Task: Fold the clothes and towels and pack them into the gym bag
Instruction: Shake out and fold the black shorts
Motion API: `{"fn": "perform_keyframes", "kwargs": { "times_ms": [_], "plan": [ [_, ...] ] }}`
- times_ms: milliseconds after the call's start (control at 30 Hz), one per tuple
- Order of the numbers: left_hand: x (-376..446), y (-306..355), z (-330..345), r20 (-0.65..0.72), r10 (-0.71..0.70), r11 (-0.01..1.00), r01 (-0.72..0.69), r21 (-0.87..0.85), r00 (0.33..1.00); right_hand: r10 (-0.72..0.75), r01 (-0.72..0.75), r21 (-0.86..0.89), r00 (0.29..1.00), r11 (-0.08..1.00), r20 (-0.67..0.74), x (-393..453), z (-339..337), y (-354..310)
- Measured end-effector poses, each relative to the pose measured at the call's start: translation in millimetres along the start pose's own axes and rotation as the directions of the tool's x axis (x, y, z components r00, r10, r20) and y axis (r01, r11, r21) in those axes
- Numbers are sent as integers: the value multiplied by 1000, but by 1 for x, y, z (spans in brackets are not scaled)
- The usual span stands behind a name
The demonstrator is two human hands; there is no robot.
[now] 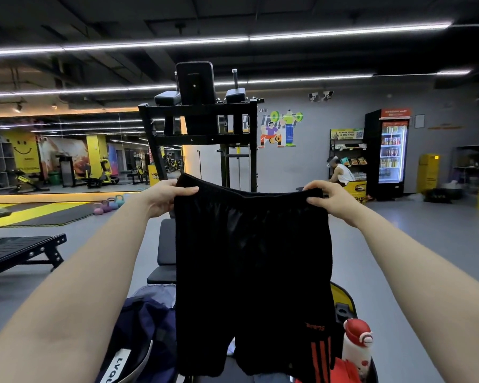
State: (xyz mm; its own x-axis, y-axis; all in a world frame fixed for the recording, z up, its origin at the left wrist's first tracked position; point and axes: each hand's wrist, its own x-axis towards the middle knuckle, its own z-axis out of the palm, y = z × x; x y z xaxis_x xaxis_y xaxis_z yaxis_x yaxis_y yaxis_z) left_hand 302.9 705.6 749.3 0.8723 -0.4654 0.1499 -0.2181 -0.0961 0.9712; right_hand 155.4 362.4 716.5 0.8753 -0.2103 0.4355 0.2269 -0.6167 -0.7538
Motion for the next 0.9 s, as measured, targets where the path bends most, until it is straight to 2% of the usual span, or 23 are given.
{"fn": "perform_keyframes", "kwargs": {
  "times_ms": [167, 233, 300, 400, 600, 900],
  "plan": [
    [1, -5, -2, -31, 10, 1000, -10, -2, 999, 37, -46, 54, 986, 997, 164, -9, 3, -4],
    [2, -7, -2, -49, 19, 1000, -20, -15, 999, 56, -71, 77, 983, 995, 173, -9, 5, -5],
    [3, -8, -1, -65, 36, 999, -37, -23, 997, 66, -75, 75, 990, 994, 125, -7, 9, -2],
    [5, -8, 0, -82, 65, 997, -68, -29, 994, 61, -58, 77, 997, 995, -42, 0, 14, 5],
    [9, -9, 1, -171, 138, 987, -151, -63, 975, 95, -73, 87, 956, 993, -276, 14, 19, 7],
    [10, -10, -5, -231, 105, 989, -127, -79, 967, 164, -144, 79, 907, 986, -387, 18, 13, 11]
  ]
}}
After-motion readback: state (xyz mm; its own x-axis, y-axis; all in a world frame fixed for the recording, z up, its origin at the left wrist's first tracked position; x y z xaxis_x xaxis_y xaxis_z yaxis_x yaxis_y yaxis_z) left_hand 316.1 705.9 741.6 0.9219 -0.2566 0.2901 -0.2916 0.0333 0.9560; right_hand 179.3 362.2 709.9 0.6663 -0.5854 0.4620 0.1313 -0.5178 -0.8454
